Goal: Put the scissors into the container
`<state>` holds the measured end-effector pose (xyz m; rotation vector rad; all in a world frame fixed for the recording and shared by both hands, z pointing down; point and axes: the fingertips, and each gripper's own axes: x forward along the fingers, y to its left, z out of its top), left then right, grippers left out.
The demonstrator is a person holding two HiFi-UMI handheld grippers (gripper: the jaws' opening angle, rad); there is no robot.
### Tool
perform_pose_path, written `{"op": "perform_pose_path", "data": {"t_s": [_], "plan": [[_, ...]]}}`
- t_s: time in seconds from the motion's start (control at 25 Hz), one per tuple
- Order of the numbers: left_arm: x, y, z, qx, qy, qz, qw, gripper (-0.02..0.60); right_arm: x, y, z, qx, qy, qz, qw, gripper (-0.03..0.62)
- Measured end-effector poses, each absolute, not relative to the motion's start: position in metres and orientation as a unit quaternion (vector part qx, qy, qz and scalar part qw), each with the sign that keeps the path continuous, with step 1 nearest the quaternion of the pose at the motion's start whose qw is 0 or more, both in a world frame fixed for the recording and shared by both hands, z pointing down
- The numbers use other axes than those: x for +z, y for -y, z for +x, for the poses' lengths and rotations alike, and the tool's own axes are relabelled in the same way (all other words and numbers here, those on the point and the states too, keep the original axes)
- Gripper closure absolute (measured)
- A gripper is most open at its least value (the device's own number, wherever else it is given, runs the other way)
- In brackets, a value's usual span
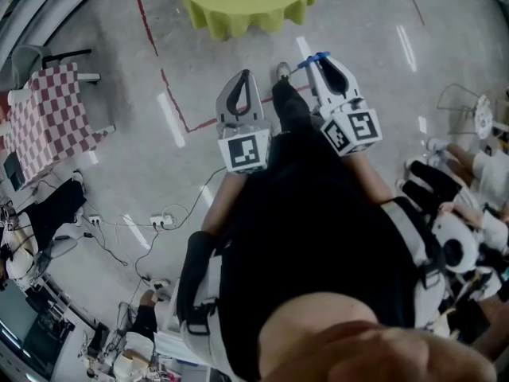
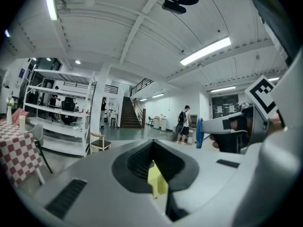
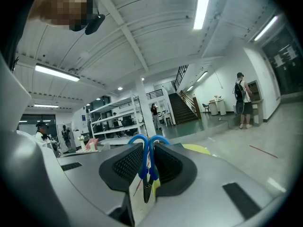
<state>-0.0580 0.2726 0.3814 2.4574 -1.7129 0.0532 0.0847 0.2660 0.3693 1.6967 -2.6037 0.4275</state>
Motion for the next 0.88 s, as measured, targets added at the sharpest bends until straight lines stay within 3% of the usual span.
{"op": "perform_pose_path", "data": {"t_s": [0.88], "plan": [[0.38,-0.053,0.004,0.053,0.59,0.801,0.091,0.584,0.38,-0.042,0.135,0.172,0.848,0.5,0.028,0.52]]}}
